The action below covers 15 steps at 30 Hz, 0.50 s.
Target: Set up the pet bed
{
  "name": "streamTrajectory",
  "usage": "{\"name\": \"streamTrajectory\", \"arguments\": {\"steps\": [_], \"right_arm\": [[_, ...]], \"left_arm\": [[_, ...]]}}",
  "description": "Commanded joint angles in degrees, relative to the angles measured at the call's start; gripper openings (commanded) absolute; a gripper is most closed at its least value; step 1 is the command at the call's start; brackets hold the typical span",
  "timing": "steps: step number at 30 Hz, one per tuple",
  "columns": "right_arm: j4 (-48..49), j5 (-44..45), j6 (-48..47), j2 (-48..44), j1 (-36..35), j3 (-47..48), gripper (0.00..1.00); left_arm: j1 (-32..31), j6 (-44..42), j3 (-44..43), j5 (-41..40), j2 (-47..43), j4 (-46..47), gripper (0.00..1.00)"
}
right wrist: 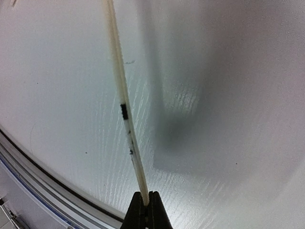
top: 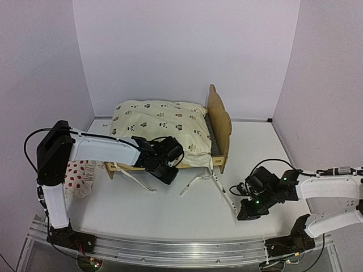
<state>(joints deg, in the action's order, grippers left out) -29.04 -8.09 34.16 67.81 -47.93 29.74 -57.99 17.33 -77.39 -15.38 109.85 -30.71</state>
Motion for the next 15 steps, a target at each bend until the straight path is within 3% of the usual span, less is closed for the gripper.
{"name": "streamTrajectory", "arguments": {"steps": [1,3,10,15], "right_arm": [[4.7,-5.7,-1.7,5.9,-0.3,2.3,0.02],[4.9,-7.4,-2.2,8.2,-0.3,3.1,0.08],[4.4,-4.0,-3.7,9.0,-0.3,5.4,0.44],[3.8,0.4,-5.1,6.7,-0.3,7.3,0.53]], "left_arm": [[-1.7,-1.7,1.2,9.0,-3.3,6.3,0.34],[-2.0,-1.9,1.6,11.3,-2.7,7.9,0.36],[-3.5,-2.8,0.9,15.2,0.8,10.1,0.40],[-4.2,-3.1,0.9,17.8,1.8,10.2,0.46]]}}
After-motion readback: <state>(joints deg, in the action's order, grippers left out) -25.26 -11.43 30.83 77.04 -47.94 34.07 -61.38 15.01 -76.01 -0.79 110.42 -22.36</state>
